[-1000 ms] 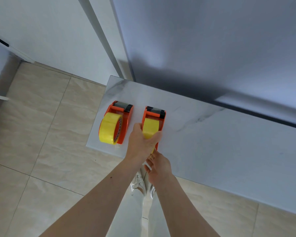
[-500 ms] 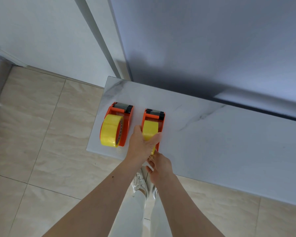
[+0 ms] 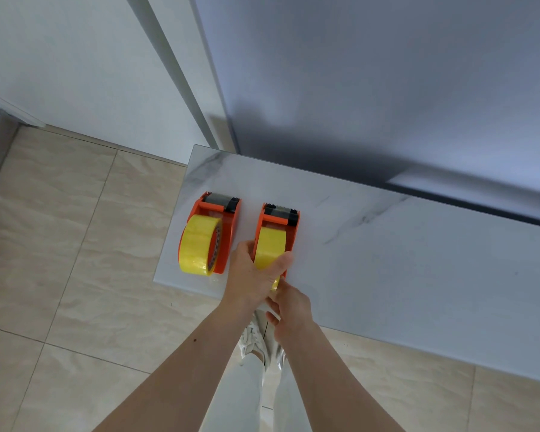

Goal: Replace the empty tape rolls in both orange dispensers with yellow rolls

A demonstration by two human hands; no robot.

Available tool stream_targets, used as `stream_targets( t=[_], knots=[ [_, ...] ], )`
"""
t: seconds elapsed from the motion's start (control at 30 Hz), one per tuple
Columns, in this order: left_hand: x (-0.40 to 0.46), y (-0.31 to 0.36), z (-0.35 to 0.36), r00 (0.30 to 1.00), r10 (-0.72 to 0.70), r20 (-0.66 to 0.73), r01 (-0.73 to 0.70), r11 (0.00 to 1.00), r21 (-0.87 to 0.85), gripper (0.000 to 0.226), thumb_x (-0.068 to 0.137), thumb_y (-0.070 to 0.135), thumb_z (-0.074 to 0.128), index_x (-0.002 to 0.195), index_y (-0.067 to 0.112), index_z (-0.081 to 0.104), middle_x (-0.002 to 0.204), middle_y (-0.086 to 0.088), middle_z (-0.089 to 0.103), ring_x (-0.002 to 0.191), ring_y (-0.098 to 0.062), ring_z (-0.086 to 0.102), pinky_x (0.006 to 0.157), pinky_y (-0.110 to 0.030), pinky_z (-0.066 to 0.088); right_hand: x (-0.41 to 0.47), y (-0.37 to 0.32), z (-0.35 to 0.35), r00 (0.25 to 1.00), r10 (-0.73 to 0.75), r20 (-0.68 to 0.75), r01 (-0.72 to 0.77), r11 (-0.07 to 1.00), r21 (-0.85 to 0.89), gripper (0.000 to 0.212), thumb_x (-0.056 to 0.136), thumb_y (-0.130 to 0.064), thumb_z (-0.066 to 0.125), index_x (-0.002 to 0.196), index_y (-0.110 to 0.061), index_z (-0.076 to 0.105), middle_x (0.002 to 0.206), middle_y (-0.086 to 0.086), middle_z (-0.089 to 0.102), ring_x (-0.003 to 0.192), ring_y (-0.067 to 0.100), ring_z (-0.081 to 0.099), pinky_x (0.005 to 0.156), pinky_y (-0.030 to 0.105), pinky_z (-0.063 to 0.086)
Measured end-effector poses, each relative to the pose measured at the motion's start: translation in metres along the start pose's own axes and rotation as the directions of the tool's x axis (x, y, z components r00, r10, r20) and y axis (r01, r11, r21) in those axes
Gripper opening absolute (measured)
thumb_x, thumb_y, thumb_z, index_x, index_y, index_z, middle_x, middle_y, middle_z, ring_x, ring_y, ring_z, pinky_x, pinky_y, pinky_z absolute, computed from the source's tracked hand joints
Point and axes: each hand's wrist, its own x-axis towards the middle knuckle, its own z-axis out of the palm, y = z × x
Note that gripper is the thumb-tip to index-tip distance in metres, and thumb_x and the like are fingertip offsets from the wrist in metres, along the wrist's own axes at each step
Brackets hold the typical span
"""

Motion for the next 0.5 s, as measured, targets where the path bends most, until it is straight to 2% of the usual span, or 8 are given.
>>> stream_targets(
  t=[0.07, 0.17, 0.23, 0.33, 0.5],
  knots=[
    [-0.003, 0.002, -0.001, 1.000, 0.005, 0.002, -0.005, 1.000, -0.028, 0.058, 0.076, 0.042, 0.080, 0.119, 0.027, 0.045, 0.104, 0.011, 0.058, 0.088, 0.001, 0.058, 0.065, -0.011, 0.045, -0.002, -0.003, 0.000, 1.000, 0.007, 0.022, -0.007, 1.000, -0.008, 0.023, 0.097, -0.036, 0.056, 0.109, -0.018, 0.066, 0.103, 0.005, 0.071, 0.093, 0.019, 0.066, 0.068, 0.032, 0.046],
    [-0.006, 0.003, -0.003, 1.000, 0.026, 0.002, -0.026, 0.998, -0.062, 0.056, 0.078, 0.038, 0.080, 0.120, 0.029, 0.045, 0.099, 0.018, 0.059, 0.086, 0.004, 0.059, 0.066, -0.012, 0.046, -0.002, -0.007, 0.001, 0.998, 0.029, 0.058, -0.027, 0.999, -0.043, 0.034, 0.096, -0.046, 0.054, 0.113, -0.018, 0.061, 0.106, 0.004, 0.070, 0.100, 0.022, 0.065, 0.076, 0.035, 0.046],
    [-0.008, 0.003, -0.004, 1.000, 0.021, 0.009, -0.021, 0.997, -0.080, 0.054, 0.077, 0.041, 0.079, 0.119, 0.027, 0.049, 0.101, 0.013, 0.064, 0.090, -0.001, 0.064, 0.071, -0.015, 0.051, -0.004, -0.007, 0.001, 0.995, 0.047, 0.083, -0.043, 0.997, -0.057, 0.039, 0.095, -0.050, 0.052, 0.115, -0.018, 0.060, 0.111, 0.007, 0.071, 0.105, 0.023, 0.064, 0.081, 0.038, 0.044],
    [-0.011, 0.001, -0.004, 0.999, 0.018, 0.050, -0.012, 0.994, -0.112, 0.065, 0.073, 0.051, 0.076, 0.126, 0.022, 0.054, 0.111, 0.000, 0.070, 0.099, -0.014, 0.069, 0.081, -0.029, 0.058, -0.007, -0.007, 0.001, 0.992, 0.063, 0.110, -0.057, 0.997, -0.051, 0.045, 0.095, -0.053, 0.050, 0.119, -0.017, 0.062, 0.110, 0.009, 0.073, 0.108, 0.025, 0.063, 0.082, 0.039, 0.045],
    [-0.010, -0.001, -0.009, 0.996, 0.017, 0.090, -0.012, 0.998, -0.065, 0.048, 0.086, 0.041, 0.072, 0.127, 0.023, 0.054, 0.111, 0.000, 0.070, 0.099, -0.013, 0.069, 0.074, -0.019, 0.053, -0.012, -0.003, -0.001, 0.989, 0.086, 0.119, -0.086, 0.996, -0.009, 0.051, 0.098, -0.053, 0.046, 0.132, -0.018, 0.056, 0.112, 0.007, 0.071, 0.116, 0.027, 0.059, 0.096, 0.043, 0.042]
  ],
)
